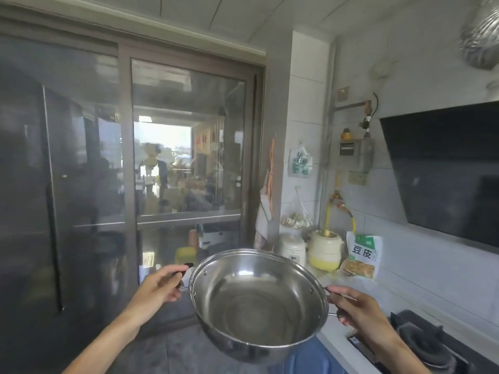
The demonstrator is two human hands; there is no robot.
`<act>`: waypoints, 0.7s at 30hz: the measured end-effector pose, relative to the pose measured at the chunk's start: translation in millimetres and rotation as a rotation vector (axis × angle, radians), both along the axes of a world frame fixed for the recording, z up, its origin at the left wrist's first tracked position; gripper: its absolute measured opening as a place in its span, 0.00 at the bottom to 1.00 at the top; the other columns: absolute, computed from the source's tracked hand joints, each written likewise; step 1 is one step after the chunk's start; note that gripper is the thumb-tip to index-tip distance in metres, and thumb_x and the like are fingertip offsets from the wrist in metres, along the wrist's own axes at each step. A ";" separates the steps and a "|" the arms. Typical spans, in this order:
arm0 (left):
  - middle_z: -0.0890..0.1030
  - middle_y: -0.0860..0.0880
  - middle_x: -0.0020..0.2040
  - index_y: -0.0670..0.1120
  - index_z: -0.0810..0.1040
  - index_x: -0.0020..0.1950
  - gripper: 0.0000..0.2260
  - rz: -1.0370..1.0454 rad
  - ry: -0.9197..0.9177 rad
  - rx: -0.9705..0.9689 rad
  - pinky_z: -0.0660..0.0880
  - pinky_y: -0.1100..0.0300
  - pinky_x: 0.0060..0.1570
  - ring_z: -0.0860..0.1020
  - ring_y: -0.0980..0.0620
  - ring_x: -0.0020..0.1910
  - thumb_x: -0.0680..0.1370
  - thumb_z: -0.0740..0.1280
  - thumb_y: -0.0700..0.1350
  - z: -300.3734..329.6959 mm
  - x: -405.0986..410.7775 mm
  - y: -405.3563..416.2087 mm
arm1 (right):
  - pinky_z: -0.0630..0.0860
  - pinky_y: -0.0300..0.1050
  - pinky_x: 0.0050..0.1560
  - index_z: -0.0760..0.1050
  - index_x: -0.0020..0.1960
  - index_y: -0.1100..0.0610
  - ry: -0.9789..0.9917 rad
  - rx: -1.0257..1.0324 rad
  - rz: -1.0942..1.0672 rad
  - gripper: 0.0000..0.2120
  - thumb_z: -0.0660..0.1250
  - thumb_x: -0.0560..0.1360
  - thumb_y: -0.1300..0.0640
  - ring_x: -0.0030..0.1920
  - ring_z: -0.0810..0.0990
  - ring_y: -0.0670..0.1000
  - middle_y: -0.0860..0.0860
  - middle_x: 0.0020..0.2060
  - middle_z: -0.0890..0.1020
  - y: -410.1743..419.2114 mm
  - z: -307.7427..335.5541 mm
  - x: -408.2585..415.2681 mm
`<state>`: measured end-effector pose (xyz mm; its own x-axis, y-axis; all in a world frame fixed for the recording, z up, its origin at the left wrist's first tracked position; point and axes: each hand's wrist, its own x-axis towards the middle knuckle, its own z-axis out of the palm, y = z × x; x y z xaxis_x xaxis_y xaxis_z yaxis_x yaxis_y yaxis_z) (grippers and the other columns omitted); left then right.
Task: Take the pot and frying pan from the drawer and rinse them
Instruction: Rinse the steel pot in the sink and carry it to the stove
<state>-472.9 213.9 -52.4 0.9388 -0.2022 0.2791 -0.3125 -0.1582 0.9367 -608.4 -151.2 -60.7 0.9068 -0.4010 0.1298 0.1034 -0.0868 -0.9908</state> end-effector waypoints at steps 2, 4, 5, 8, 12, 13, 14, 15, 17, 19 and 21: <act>0.79 0.41 0.43 0.46 0.79 0.55 0.08 -0.025 0.018 0.004 0.78 0.67 0.37 0.78 0.48 0.39 0.79 0.62 0.39 -7.5 51.0 -27.2 | 0.71 0.35 0.29 0.78 0.54 0.60 0.009 -0.014 -0.037 0.11 0.69 0.73 0.61 0.26 0.71 0.48 0.49 0.30 0.82 -21.9 -7.2 37.3; 0.80 0.41 0.44 0.46 0.79 0.56 0.09 -0.053 0.027 0.019 0.78 0.66 0.38 0.78 0.48 0.39 0.79 0.63 0.39 -16.9 101.5 -57.6 | 0.71 0.36 0.30 0.78 0.55 0.60 0.016 -0.019 -0.062 0.11 0.69 0.73 0.61 0.26 0.71 0.48 0.49 0.30 0.82 -48.1 -16.1 75.8; 0.80 0.41 0.43 0.46 0.79 0.56 0.09 -0.068 0.030 0.026 0.78 0.66 0.38 0.78 0.49 0.39 0.79 0.63 0.39 -22.3 125.2 -73.6 | 0.71 0.36 0.30 0.78 0.54 0.61 0.015 -0.019 -0.073 0.11 0.69 0.73 0.61 0.26 0.71 0.47 0.49 0.31 0.82 -62.4 -21.3 95.1; 0.80 0.41 0.44 0.46 0.79 0.56 0.09 -0.084 0.027 0.047 0.78 0.67 0.37 0.78 0.49 0.38 0.79 0.62 0.39 -36.2 189.5 -125.8 | 0.71 0.35 0.29 0.78 0.54 0.61 0.005 -0.027 -0.110 0.10 0.69 0.73 0.61 0.26 0.71 0.47 0.49 0.29 0.82 -108.9 -37.5 151.0; 0.81 0.40 0.47 0.47 0.78 0.57 0.09 -0.109 0.016 0.111 0.78 0.68 0.39 0.79 0.49 0.40 0.79 0.63 0.40 -46.2 276.7 -197.4 | 0.71 0.36 0.31 0.78 0.53 0.61 -0.008 -0.019 -0.134 0.10 0.69 0.73 0.61 0.26 0.70 0.46 0.47 0.29 0.81 -177.4 -49.1 228.5; 0.81 0.40 0.48 0.47 0.78 0.57 0.10 -0.121 0.013 0.127 0.78 0.68 0.39 0.79 0.49 0.40 0.79 0.62 0.40 -47.1 299.1 -216.3 | 0.71 0.36 0.31 0.78 0.53 0.61 -0.005 -0.022 -0.140 0.10 0.69 0.73 0.61 0.26 0.71 0.46 0.47 0.29 0.82 -194.2 -50.5 248.0; 0.80 0.40 0.48 0.48 0.78 0.57 0.09 -0.129 0.010 0.144 0.78 0.68 0.38 0.78 0.49 0.39 0.79 0.62 0.40 -48.8 321.7 -234.3 | 0.72 0.37 0.32 0.78 0.54 0.61 0.005 -0.028 -0.152 0.10 0.70 0.73 0.60 0.26 0.72 0.45 0.47 0.30 0.82 -210.2 -51.7 266.1; 0.80 0.41 0.48 0.49 0.78 0.56 0.09 -0.132 0.014 0.151 0.78 0.68 0.37 0.78 0.50 0.39 0.79 0.62 0.40 -50.2 344.2 -251.1 | 0.73 0.38 0.33 0.78 0.54 0.61 0.015 -0.036 -0.166 0.11 0.70 0.73 0.59 0.27 0.73 0.45 0.48 0.30 0.81 -224.4 -52.6 283.7; 0.80 0.41 0.48 0.49 0.77 0.56 0.09 -0.141 0.031 0.169 0.77 0.69 0.36 0.78 0.51 0.38 0.79 0.62 0.39 -53.6 383.5 -283.0 | 0.74 0.41 0.36 0.78 0.55 0.61 0.023 -0.057 -0.185 0.14 0.71 0.71 0.58 0.29 0.75 0.46 0.55 0.33 0.81 -249.3 -54.3 314.7; 0.80 0.42 0.47 0.47 0.77 0.58 0.10 -0.167 0.057 0.191 0.77 0.70 0.37 0.78 0.51 0.39 0.80 0.61 0.39 -63.2 420.6 -311.0 | 0.75 0.43 0.39 0.78 0.55 0.61 0.042 -0.067 -0.201 0.15 0.72 0.70 0.57 0.31 0.76 0.48 0.60 0.36 0.81 -273.3 -59.4 342.3; 0.80 0.42 0.47 0.46 0.77 0.59 0.10 -0.206 0.082 0.219 0.78 0.64 0.43 0.78 0.49 0.41 0.79 0.61 0.39 -74.8 461.5 -338.4 | 0.76 0.40 0.37 0.77 0.54 0.61 0.070 -0.060 -0.214 0.13 0.71 0.71 0.59 0.30 0.77 0.50 0.58 0.36 0.81 -296.6 -70.1 368.5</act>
<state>-11.4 -124.6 -127.2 0.8894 -0.4376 0.1325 -0.2834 -0.3003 0.9108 -239.9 -447.8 -130.8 0.8098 -0.5783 0.0989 0.0075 -0.1584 -0.9873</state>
